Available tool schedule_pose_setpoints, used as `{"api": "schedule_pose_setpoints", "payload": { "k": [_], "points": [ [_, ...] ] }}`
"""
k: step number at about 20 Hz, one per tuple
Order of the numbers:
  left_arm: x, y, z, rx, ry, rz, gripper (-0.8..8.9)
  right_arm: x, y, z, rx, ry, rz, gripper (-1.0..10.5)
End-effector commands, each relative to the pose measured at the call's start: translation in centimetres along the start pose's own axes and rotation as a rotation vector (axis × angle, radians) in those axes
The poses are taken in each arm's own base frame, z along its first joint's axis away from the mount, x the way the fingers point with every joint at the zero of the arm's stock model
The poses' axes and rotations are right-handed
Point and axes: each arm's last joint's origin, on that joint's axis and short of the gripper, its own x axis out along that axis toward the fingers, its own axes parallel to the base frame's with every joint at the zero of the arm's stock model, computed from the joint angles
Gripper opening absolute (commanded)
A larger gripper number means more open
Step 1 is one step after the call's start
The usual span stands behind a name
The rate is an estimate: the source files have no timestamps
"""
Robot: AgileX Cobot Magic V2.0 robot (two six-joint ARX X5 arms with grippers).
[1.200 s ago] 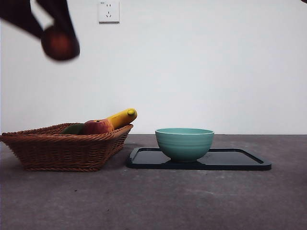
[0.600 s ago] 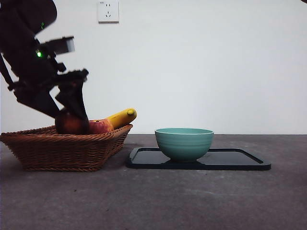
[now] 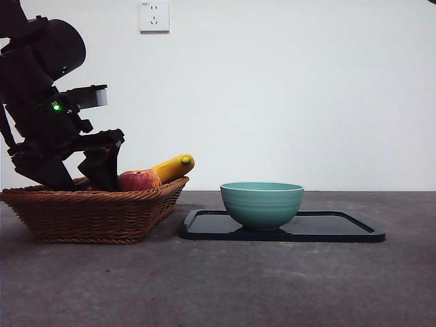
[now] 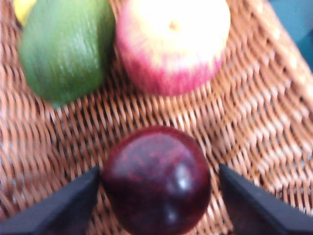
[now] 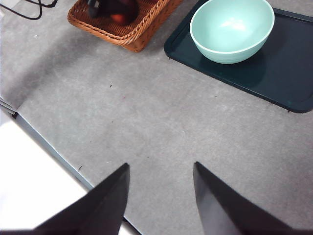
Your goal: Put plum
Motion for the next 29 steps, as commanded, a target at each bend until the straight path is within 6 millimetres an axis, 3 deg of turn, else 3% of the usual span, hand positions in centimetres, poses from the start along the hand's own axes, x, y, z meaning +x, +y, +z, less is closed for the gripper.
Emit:
{"api": "schedule_pose_setpoints", "payload": {
  "k": [1,4,8,13,17,23,29],
  "points": [
    [0.2,0.0,0.3,0.007,-0.002,0.001,4.15,-0.1,0.1,0.2,-0.011,-0.009,0.007,2.1],
    [-1.8,-0.2,1.1,0.013,-0.067,0.007,4.15,-0.1,0.1,0.2,-0.012,-0.009,0.007,2.1],
    [-6.8,-0.7,2.1,-0.002,-0.177,0.008,4.09,-0.1,0.1,0.2,-0.011,-0.009,0.007,2.1],
    [-14.4,-2.8,0.5,0.018,-0.214,-0.214,4.06,-0.1,0.1,0.3,-0.013,-0.012,0.007,2.1],
    [-18.5,-3.7,-1.3,0.038,-0.227,-0.362,4.05,-0.1,0.1,0.4,-0.015,-0.018,0.007,2.1],
    [-22.2,-4.4,-4.6,0.048,-0.158,-0.456,4.04,-0.1,0.1,0.4,0.008,-0.018,0.008,2.1],
    [-23.0,-4.5,-5.4,0.077,-0.145,-0.468,4.04,-0.1,0.1,0.4,0.013,-0.018,0.008,2.1]
  ]
}}
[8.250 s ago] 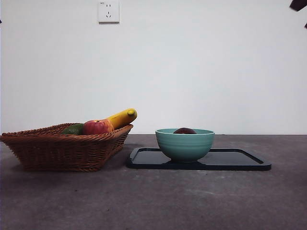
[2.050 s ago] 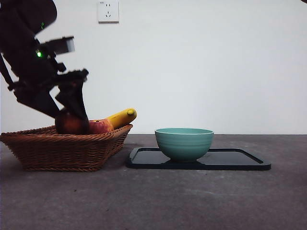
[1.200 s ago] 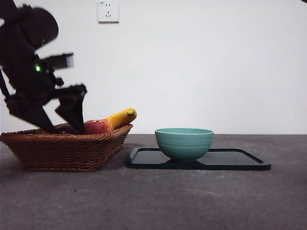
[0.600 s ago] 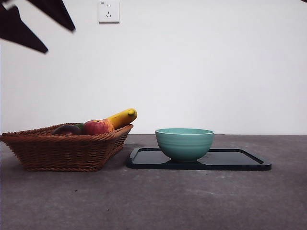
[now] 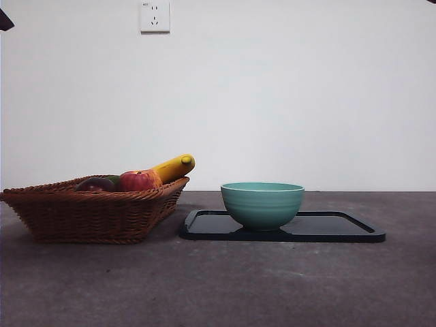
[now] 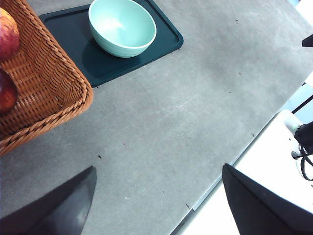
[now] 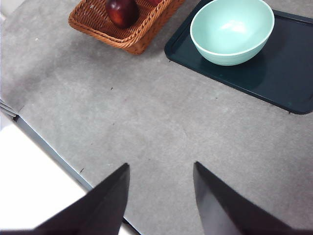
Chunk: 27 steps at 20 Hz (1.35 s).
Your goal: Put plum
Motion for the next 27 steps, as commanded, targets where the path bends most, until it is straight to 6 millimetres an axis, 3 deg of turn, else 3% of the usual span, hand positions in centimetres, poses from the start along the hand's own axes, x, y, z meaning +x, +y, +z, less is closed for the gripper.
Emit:
{"api": "schedule_pose_setpoints", "payload": {
  "k": [1,9,11,15,18,22,27],
  "points": [
    [-0.2,-0.1,0.4,0.032,-0.011,-0.006,4.04,-0.1,0.1,0.3,0.008,-0.011,0.007,2.1],
    [-0.2,-0.1,0.4,0.032,-0.011,-0.006,4.04,0.2,0.1,1.0,0.105,-0.041,0.012,2.2],
    [-0.2,-0.1,0.4,0.032,-0.011,-0.006,4.04,0.6,0.1,2.0,0.121,-0.061,0.005,2.2],
    [-0.2,-0.1,0.4,0.032,-0.012,-0.006,4.05,1.9,-0.2,6.2,0.117,-0.079,-0.098,2.6],
    [-0.2,-0.1,0.4,0.032,-0.012,-0.006,4.04,3.8,-1.3,10.6,0.103,-0.055,-0.158,2.8],
    [-0.2,-0.1,0.4,0.032,-0.011,-0.006,4.04,7.4,-3.5,14.9,0.105,-0.003,-0.199,2.8],
    [-0.2,-0.1,0.4,0.032,-0.011,-0.006,4.04,13.1,-7.3,17.3,0.144,0.102,-0.24,2.8]
  ]
}}
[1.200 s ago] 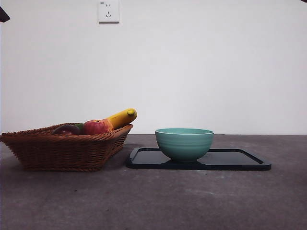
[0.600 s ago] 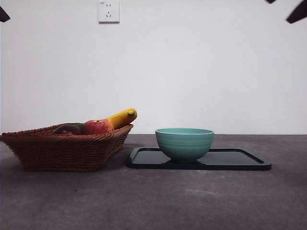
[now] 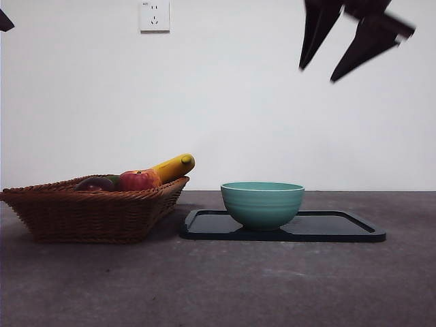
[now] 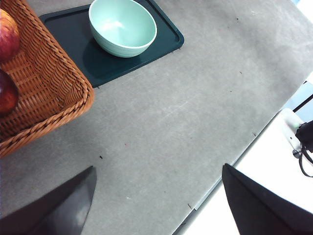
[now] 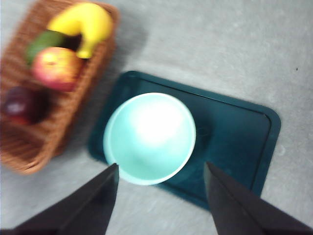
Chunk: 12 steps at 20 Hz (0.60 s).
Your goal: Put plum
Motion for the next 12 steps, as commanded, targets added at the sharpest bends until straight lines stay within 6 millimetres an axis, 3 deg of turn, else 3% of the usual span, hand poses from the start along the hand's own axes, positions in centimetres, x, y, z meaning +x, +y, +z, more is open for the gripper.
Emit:
{"api": "schedule_pose_setpoints", "payload": {
  "k": [1,6,12],
  "points": [
    [-0.2,-0.2,0.4,0.022,-0.012,-0.006,4.04,3.1,-0.7,0.9,-0.014,0.052,-0.012,2.8],
    [-0.2,-0.2,0.4,0.022,-0.012,-0.006,4.04,9.4,-2.2,0.4,0.006,0.159,-0.028,2.8],
    [-0.2,-0.2,0.4,0.021,-0.01,-0.006,4.04,14.1,-3.4,-0.9,0.024,0.242,-0.041,2.8]
  ]
}}
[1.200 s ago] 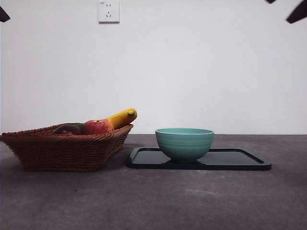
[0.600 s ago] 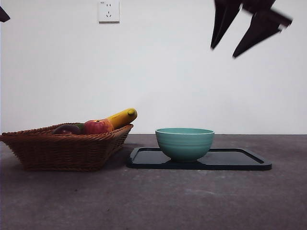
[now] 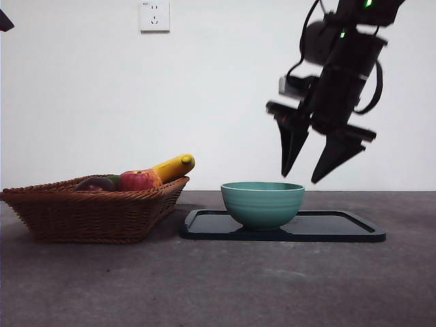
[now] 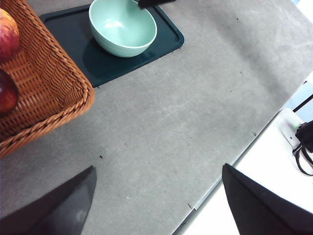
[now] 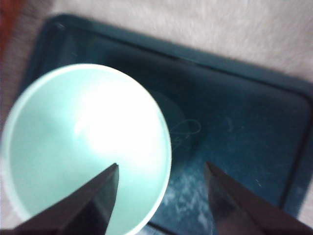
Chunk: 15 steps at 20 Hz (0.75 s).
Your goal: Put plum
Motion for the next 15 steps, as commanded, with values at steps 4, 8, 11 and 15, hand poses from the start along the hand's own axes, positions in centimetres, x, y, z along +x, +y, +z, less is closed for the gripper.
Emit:
{"api": "schedule_pose_setpoints", "payload": {
  "k": [4,8,11,15],
  "points": [
    [-0.2,-0.2,0.4,0.021,-0.011,-0.006,4.05,2.7,-0.1,0.2,-0.014,0.035,-0.001,2.7],
    [-0.2,-0.2,0.4,0.022,-0.011,-0.006,4.04,3.1,-0.1,0.4,-0.018,0.02,0.003,1.0],
    [-0.2,-0.2,0.4,0.021,-0.011,-0.006,4.04,3.1,-0.1,0.4,-0.018,0.016,0.003,0.1],
    [-0.2,-0.2,0.4,0.021,-0.011,-0.006,4.05,2.3,0.1,0.7,-0.02,-0.014,0.006,0.1]
  ]
}}
